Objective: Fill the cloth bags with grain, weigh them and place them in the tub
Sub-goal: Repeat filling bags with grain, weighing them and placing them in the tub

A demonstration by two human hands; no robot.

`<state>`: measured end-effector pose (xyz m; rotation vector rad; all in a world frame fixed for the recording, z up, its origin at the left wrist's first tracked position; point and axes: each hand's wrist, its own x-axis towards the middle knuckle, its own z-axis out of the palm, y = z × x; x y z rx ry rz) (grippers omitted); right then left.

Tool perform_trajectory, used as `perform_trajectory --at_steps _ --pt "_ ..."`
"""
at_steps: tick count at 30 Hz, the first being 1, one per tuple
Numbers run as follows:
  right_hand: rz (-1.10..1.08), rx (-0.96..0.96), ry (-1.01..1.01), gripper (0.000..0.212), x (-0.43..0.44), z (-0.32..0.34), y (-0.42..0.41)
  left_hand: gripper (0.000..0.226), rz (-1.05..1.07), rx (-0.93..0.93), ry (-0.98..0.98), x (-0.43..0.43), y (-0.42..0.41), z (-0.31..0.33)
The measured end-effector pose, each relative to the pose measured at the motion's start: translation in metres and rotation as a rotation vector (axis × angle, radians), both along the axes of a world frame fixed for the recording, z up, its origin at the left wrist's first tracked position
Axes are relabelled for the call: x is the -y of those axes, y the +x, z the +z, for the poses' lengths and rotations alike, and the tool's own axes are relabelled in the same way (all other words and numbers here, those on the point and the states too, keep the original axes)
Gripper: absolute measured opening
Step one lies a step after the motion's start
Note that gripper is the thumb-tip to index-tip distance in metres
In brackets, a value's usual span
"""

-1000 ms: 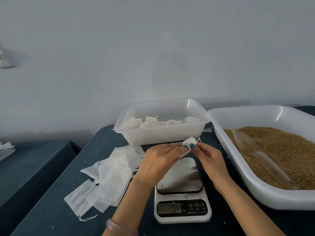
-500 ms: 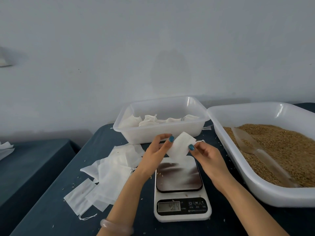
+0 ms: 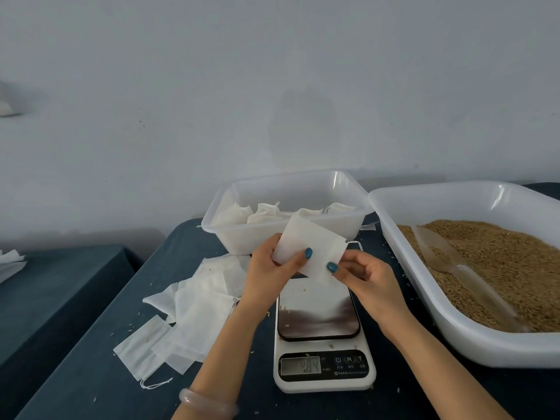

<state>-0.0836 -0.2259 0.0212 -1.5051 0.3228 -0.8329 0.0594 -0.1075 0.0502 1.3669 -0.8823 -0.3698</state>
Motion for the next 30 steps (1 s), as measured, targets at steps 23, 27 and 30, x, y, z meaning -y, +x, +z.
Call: perform_trajectory --at_steps 23,27,30 --pt "-0.153 -0.070 -0.289 0.046 0.0020 -0.0090 0.0022 0.052 0.062 0.098 0.181 0.0015 0.0039 -0.0088" --pt "-0.162 -0.064 -0.314 0.042 0.0001 -0.0084 0.0024 0.034 0.004 0.088 0.149 0.0006 0.0031 -0.0090" --pt "-0.173 -0.031 -0.312 0.035 -0.0007 -0.0072 0.0032 0.040 -0.027 0.071 0.140 0.0007 0.0011 -0.0088"
